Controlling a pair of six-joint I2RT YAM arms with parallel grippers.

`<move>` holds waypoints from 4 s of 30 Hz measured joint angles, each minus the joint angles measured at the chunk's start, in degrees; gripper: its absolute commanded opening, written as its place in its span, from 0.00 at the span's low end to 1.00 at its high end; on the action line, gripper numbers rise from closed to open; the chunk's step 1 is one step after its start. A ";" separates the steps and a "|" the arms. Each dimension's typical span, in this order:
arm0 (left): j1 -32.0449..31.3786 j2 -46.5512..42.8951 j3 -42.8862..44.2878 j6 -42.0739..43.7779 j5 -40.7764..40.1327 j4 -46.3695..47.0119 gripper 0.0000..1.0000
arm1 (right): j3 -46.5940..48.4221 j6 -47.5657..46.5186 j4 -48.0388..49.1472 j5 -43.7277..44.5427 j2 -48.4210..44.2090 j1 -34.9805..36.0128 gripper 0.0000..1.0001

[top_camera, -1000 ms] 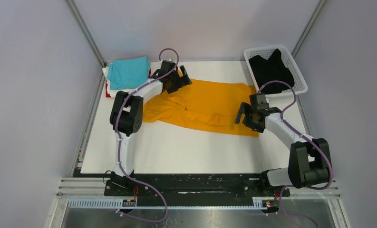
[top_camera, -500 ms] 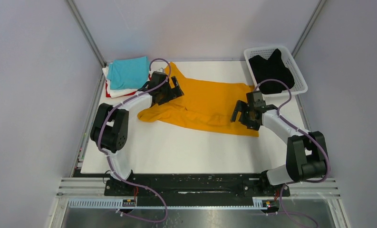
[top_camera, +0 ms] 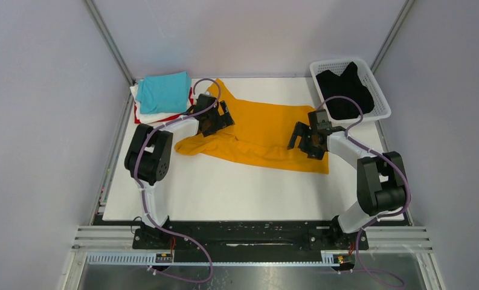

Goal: Fold and stack the t-shirts
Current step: Fold the flattened tshirt in 1/3 of the way

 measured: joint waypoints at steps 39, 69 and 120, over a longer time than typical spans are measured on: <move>0.00 17.51 24.35 1.31 7.02 6.32 0.99 | 0.07 -0.13 0.15 0.00 1.25 0.00 0.99; 0.00 6.21 6.23 -0.09 -5.22 4.48 0.99 | 0.07 -0.76 0.17 0.04 1.25 0.00 0.99; -0.96 16.17 26.84 2.58 -4.81 -5.40 0.99 | 0.13 -1.79 -0.26 0.20 1.33 0.00 1.00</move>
